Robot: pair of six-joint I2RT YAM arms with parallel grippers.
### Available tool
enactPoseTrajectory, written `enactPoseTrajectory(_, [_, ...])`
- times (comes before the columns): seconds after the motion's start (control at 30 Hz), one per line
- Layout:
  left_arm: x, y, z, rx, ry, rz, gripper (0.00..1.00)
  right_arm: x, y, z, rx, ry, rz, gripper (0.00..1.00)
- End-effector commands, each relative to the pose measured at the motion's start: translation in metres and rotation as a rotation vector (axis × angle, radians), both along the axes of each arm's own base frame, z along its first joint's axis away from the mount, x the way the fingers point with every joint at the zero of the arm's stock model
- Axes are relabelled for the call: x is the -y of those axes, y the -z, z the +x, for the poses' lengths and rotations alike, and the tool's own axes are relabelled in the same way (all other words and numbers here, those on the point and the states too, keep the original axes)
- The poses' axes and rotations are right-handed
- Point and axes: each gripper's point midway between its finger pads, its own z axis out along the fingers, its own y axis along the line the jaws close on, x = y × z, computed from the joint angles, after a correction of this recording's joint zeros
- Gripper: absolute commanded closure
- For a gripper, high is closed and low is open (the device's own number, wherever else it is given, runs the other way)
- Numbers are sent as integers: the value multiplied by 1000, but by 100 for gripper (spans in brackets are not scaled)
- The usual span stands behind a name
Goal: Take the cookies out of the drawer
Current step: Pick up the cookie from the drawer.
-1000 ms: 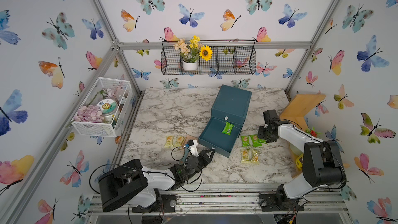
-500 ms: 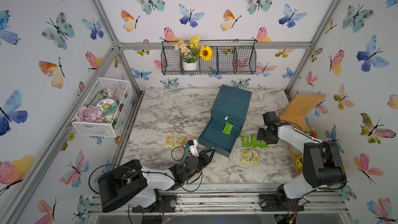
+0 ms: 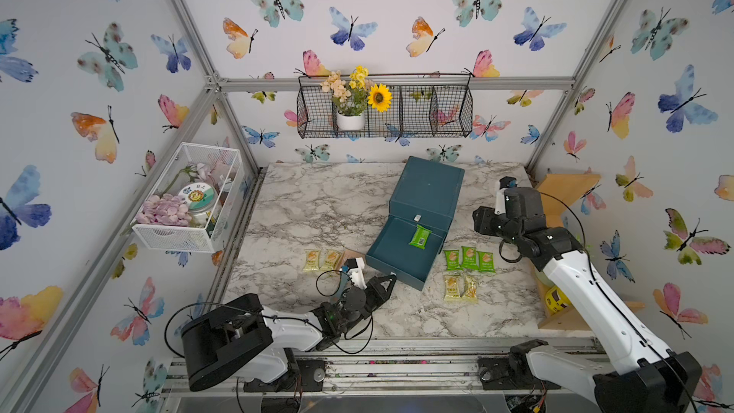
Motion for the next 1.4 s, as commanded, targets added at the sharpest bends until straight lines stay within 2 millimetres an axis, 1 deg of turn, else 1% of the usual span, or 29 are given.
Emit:
enactPoseTrajectory(0.0, [4, -6, 4, 15, -8, -3, 100, -51, -16, -19, 47, -193, 7, 45])
enactPoseTrajectory(0.07, [4, -5, 5, 13, -11, 2, 100, -84, -16, -34, 71, -304, -15, 46])
enactPoseTrajectory(0.13, [3, -5, 5, 13, -17, 6, 100, -118, -6, -50, 74, -400, -51, 46])
enactPoseTrajectory(0.2, [2, -4, 5, 13, -21, 9, 100, -142, 10, -61, 51, -462, -94, 46])
enactPoseTrajectory(0.23, [2, -4, 5, 11, -23, 11, 100, -153, 18, -64, 35, -489, -114, 45])
enactPoseTrajectory(0.33, [0, -5, 5, 12, -29, 14, 100, -168, 45, -66, -15, -508, -191, 46])
enactPoseTrajectory(0.43, [-1, -5, 5, 13, -33, 17, 100, -168, 66, -58, -49, -480, -264, 45])
enactPoseTrajectory(0.6, [-1, -4, 5, 12, -29, 14, 100, -158, 106, -44, -123, -410, -425, 45])
enactPoseTrajectory(0.67, [-1, -4, 5, 11, -31, 10, 100, -153, 112, -37, -132, -367, -470, 44])
enactPoseTrajectory(0.77, [-2, -3, 5, 9, -32, 13, 100, -151, 116, -27, -114, -322, -507, 42])
enactPoseTrajectory(0.9, [-1, -3, 5, 12, -31, 15, 100, -154, 121, -17, -97, -301, -535, 41])
enactPoseTrajectory(1.1, [-3, -3, 5, 11, -36, 15, 100, -159, 124, -3, -68, -271, -569, 40])
enactPoseTrajectory(1.37, [-3, -4, 5, 14, -37, 11, 100, -159, 138, 7, -82, -255, -603, 40])
